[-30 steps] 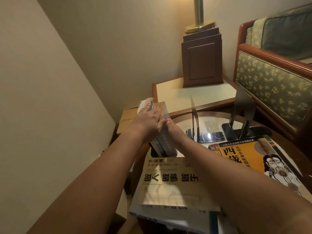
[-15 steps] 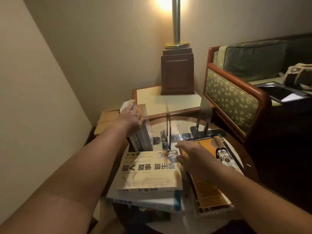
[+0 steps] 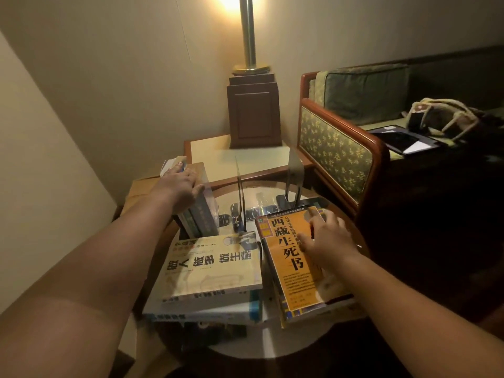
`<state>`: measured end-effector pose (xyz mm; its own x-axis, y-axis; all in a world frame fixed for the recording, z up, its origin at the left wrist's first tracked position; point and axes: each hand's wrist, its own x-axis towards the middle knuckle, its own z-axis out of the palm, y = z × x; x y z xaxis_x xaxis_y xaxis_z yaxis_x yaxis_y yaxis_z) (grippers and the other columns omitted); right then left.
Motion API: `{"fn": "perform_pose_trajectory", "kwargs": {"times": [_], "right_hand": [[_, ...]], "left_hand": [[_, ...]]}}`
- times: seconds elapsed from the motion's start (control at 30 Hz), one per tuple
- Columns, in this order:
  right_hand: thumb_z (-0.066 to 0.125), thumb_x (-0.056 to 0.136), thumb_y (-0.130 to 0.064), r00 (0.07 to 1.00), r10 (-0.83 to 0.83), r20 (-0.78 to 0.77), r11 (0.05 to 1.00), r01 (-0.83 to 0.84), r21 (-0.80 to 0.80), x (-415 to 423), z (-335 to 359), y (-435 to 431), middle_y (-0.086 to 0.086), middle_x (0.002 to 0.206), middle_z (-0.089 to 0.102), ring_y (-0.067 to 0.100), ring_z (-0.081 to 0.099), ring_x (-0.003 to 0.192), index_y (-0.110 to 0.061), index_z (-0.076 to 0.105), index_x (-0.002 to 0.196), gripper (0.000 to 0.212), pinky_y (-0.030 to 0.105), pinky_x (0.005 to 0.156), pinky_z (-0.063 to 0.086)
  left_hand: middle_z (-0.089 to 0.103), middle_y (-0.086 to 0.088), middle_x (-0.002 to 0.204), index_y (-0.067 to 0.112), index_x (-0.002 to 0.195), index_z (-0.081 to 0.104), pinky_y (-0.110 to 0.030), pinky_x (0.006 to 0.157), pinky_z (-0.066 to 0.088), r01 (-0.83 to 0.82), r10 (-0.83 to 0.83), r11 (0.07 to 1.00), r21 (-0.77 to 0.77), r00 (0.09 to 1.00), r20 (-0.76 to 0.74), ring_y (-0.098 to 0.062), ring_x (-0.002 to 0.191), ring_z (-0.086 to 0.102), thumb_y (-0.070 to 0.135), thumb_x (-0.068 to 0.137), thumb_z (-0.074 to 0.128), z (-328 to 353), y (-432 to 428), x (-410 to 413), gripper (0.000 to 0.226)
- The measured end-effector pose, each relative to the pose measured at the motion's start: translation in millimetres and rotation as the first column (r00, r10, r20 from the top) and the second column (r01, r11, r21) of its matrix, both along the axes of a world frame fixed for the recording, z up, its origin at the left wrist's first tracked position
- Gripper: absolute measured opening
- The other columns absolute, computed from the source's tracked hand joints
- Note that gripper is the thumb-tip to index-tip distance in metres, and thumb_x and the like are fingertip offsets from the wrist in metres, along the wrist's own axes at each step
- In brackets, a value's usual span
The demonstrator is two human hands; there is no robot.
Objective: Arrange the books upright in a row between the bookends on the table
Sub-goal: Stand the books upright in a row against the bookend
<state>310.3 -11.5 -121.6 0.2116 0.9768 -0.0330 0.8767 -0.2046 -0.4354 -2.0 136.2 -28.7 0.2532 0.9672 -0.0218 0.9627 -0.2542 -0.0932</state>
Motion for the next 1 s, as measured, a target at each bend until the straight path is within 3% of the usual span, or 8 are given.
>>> {"fn": "perform_pose_trajectory", "kwargs": {"times": [0.1,0.4,0.5,0.57,0.63,0.7,0.87,1.0], "right_hand": [[0.076,0.081,-0.059,0.981,-0.127,-0.144,0.985,0.108,-0.132,9,1,10,0.010,0.141,0.052,0.030,0.055,0.126,-0.019,0.034,0.148,0.089,0.048,0.098,0.053],[0.094,0.066,-0.042,0.948,-0.189,-0.256,0.970,0.139,-0.200,54,18,23,0.010,0.150,0.047,0.033,0.050,0.134,-0.020,0.034,0.153,0.108,0.049,0.103,0.050],[0.086,0.074,-0.050,0.995,-0.090,-0.037,0.972,0.079,-0.221,57,26,21,0.010,0.153,0.040,0.035,0.040,0.139,-0.023,0.041,0.149,0.092,0.051,0.108,0.044],[0.080,0.079,-0.047,0.987,0.031,0.158,0.991,-0.010,-0.133,43,32,22,0.010,0.157,0.033,0.035,0.033,0.142,-0.023,0.046,0.147,0.080,0.051,0.111,0.040],[0.075,0.084,-0.046,0.973,0.139,0.183,0.990,-0.131,-0.052,19,39,27,0.007,0.154,0.037,0.031,0.035,0.140,-0.024,0.047,0.147,0.072,0.048,0.110,0.042],[0.070,0.087,-0.056,0.957,0.225,0.185,0.974,-0.213,-0.082,-4,42,33,0.008,0.153,0.040,0.032,0.036,0.141,-0.024,0.046,0.148,0.074,0.050,0.108,0.043],[0.068,0.079,-0.073,0.914,0.289,0.284,0.926,-0.192,-0.325,-36,42,54,0.015,0.154,0.036,0.044,0.026,0.143,-0.030,0.038,0.152,0.090,0.062,0.107,0.038],[0.075,0.077,-0.065,0.909,0.283,0.305,0.908,-0.150,-0.392,-44,42,63,0.015,0.144,0.043,0.044,0.030,0.137,-0.026,0.049,0.143,0.081,0.060,0.104,0.042]], "left_hand": [[0.011,0.000,0.169,0.017,0.161,0.018,-0.042,0.123,0.008,-0.003,0.003,1.000,0.002,1.000,-0.011,-0.021,0.156,-0.005,0.048,0.108,0.026,0,1,0,0.061],[0.015,0.002,0.168,0.019,0.161,0.022,-0.045,0.122,0.016,-0.005,0.005,1.000,0.023,1.000,-0.006,-0.020,0.156,-0.004,0.051,0.107,0.026,-8,8,-3,0.063],[0.016,0.003,0.168,0.019,0.160,0.023,-0.046,0.122,0.017,-0.008,0.008,1.000,0.024,1.000,0.006,-0.020,0.156,-0.003,0.052,0.106,0.027,-8,8,-2,0.063],[0.017,0.003,0.168,0.020,0.160,0.023,-0.046,0.121,0.018,-0.014,0.014,0.999,0.031,1.000,0.002,-0.019,0.156,-0.003,0.052,0.106,0.027,-7,5,2,0.063],[0.016,0.002,0.168,0.019,0.161,0.022,-0.046,0.122,0.017,-0.015,0.015,0.999,0.029,1.000,-0.007,-0.019,0.156,-0.003,0.051,0.107,0.027,-5,3,5,0.063],[0.014,0.001,0.169,0.018,0.161,0.019,-0.045,0.123,0.012,-0.011,0.011,1.000,0.020,1.000,-0.010,-0.020,0.156,-0.004,0.050,0.107,0.027,-3,2,7,0.063],[0.015,-0.001,0.168,0.017,0.161,0.020,-0.042,0.124,0.008,0.006,-0.007,0.999,0.034,1.000,0.014,-0.021,0.156,-0.003,0.049,0.107,0.028,-6,5,4,0.063],[0.015,-0.001,0.168,0.016,0.161,0.019,-0.041,0.124,0.006,0.023,-0.023,0.999,0.035,1.000,0.005,-0.021,0.156,-0.003,0.049,0.107,0.028,-8,8,1,0.064]]}}
